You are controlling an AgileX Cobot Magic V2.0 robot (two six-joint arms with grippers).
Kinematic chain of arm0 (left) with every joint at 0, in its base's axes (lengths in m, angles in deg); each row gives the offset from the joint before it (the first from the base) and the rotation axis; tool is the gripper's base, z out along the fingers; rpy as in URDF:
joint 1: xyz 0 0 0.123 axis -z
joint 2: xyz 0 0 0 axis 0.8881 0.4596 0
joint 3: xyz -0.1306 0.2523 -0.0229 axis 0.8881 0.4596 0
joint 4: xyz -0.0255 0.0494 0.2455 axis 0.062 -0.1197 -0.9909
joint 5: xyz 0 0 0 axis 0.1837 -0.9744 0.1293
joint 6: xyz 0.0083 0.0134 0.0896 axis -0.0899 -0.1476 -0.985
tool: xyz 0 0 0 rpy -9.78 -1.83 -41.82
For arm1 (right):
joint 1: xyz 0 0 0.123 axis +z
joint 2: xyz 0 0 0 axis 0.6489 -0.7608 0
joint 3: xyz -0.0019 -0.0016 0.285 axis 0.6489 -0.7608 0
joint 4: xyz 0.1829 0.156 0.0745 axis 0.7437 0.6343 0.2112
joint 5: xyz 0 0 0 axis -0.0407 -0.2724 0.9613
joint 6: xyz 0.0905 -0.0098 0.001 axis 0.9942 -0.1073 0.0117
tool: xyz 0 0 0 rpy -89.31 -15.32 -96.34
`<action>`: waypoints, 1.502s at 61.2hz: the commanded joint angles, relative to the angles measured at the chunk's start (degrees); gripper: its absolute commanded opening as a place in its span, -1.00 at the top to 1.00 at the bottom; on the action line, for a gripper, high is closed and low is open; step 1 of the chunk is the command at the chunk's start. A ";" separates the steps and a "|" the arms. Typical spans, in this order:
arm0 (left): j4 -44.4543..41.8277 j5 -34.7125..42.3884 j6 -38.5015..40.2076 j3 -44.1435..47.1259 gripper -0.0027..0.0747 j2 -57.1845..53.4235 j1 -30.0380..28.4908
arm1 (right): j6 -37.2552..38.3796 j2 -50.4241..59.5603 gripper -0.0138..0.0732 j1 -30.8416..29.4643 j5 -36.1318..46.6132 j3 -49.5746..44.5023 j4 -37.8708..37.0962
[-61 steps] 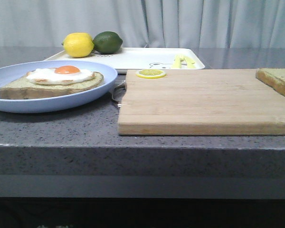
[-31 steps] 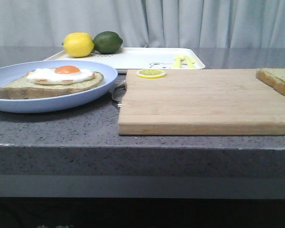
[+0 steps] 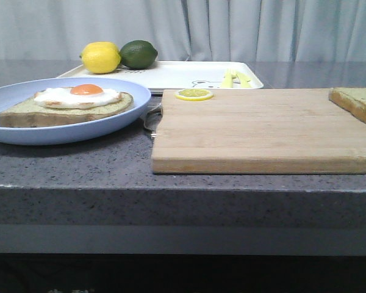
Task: Place bread and move sandwich to tray
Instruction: 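Grasp the plain bread slice with the right gripper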
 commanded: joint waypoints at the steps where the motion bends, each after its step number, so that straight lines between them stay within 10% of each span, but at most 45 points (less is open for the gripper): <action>1: -0.18 4.77 -0.07 -2.14 -0.53 0.27 0.54 | 0.88 -8.91 -0.79 -3.55 -3.26 8.11 -0.33; 25: -0.18 4.68 -0.07 -2.14 -0.53 0.27 0.54 | -3.52 -34.39 -0.79 -14.41 -14.21 23.93 3.25; 45: -0.18 4.68 -0.07 -2.14 -0.53 0.27 0.54 | -31.03 -40.17 -0.79 -21.54 -20.75 24.41 33.34; 92: -0.18 4.68 -0.07 -2.14 -0.53 0.27 0.54 | -32.87 -48.34 -0.79 -18.27 -27.71 25.65 33.66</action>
